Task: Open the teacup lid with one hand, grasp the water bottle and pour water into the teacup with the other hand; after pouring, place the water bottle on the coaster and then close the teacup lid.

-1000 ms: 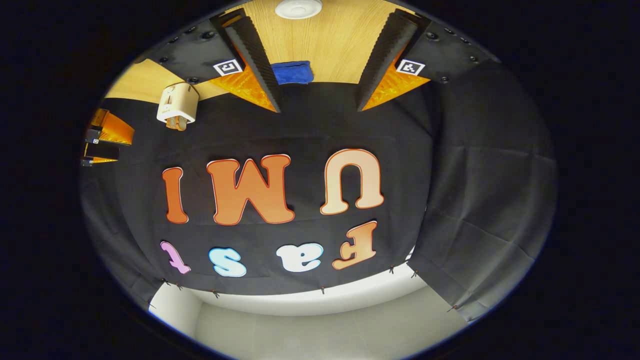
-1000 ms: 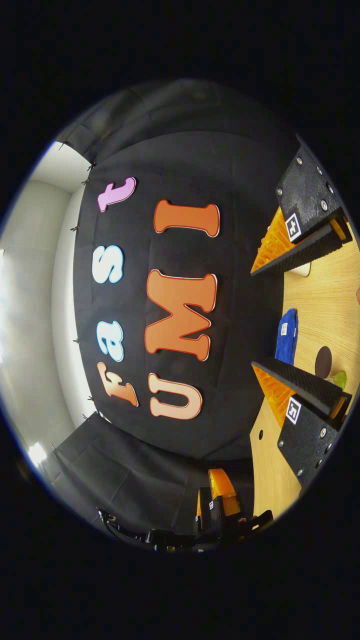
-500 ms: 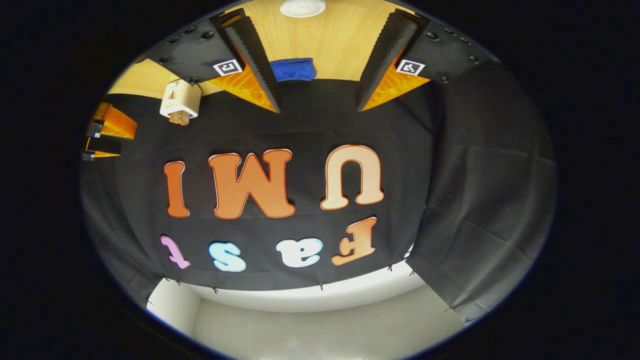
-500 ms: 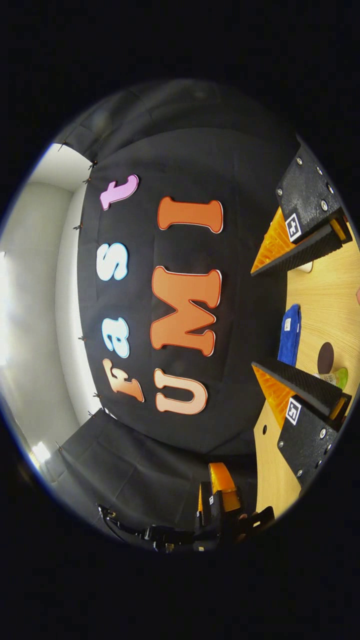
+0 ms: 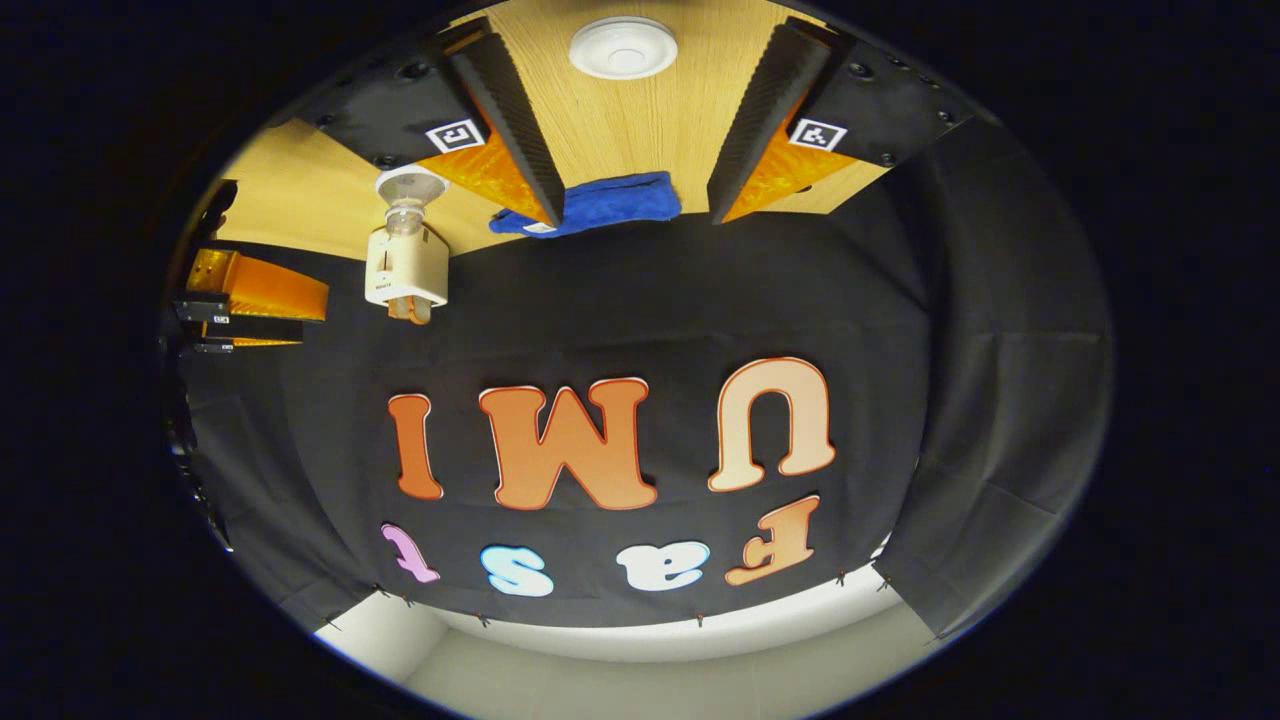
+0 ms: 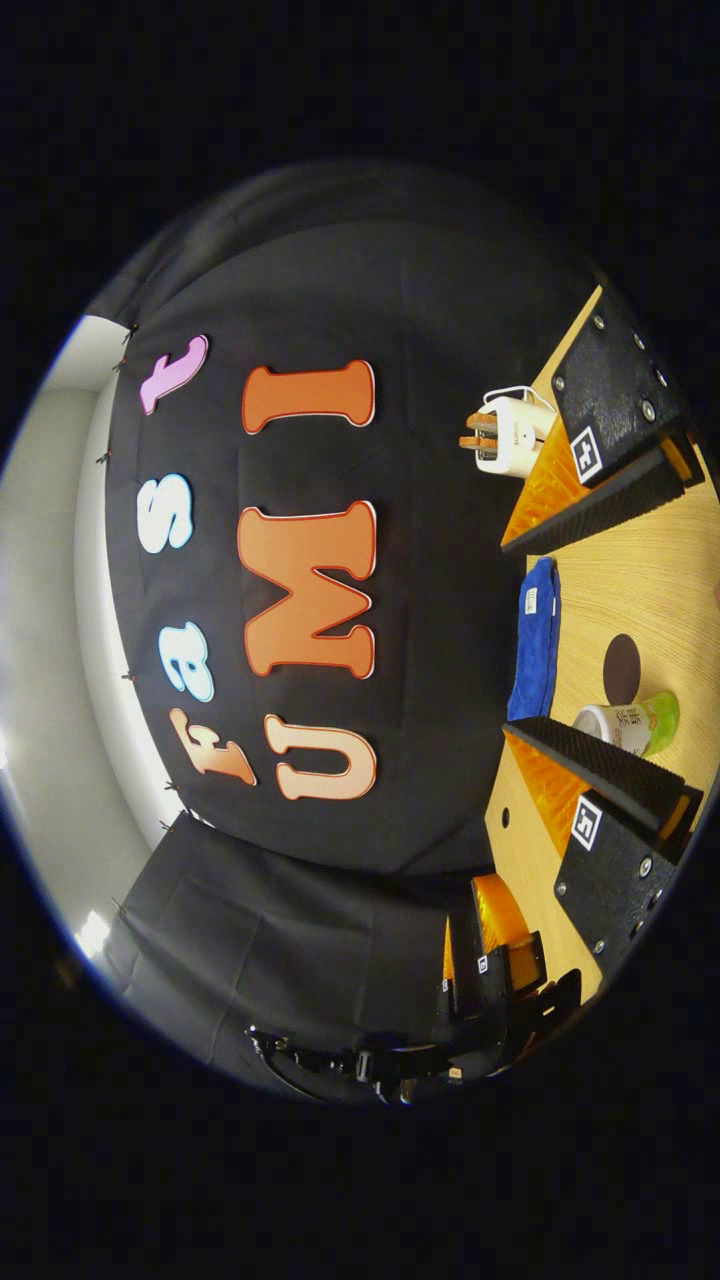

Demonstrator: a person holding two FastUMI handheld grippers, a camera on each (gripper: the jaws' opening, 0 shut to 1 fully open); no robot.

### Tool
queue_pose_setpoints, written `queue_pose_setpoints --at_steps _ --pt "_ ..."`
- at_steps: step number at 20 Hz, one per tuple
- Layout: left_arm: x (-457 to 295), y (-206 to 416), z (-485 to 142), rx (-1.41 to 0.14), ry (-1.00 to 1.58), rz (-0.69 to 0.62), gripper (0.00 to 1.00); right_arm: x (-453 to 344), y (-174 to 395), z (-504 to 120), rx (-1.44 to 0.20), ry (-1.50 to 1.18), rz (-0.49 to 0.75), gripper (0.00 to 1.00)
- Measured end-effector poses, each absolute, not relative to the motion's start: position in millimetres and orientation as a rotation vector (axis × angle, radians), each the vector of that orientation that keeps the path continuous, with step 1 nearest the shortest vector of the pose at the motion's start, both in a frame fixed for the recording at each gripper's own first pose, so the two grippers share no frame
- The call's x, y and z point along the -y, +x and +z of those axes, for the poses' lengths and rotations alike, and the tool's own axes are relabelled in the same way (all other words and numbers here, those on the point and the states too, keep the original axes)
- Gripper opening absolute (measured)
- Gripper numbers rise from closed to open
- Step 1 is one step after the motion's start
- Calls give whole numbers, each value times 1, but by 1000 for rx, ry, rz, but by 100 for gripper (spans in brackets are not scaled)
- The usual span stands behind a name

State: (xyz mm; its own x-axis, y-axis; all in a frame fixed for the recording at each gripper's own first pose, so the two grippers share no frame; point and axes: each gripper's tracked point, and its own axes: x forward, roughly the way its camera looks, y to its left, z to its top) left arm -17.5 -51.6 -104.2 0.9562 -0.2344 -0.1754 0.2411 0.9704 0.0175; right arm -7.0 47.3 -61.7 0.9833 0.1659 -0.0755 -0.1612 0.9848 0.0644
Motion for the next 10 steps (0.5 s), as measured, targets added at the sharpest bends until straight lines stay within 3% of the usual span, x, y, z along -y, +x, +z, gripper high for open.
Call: queue_pose_setpoints --at_steps 10 --pt "41 -30 -197 -381 41 -251 92 -79 -17 -132 -234 -21 244 98"
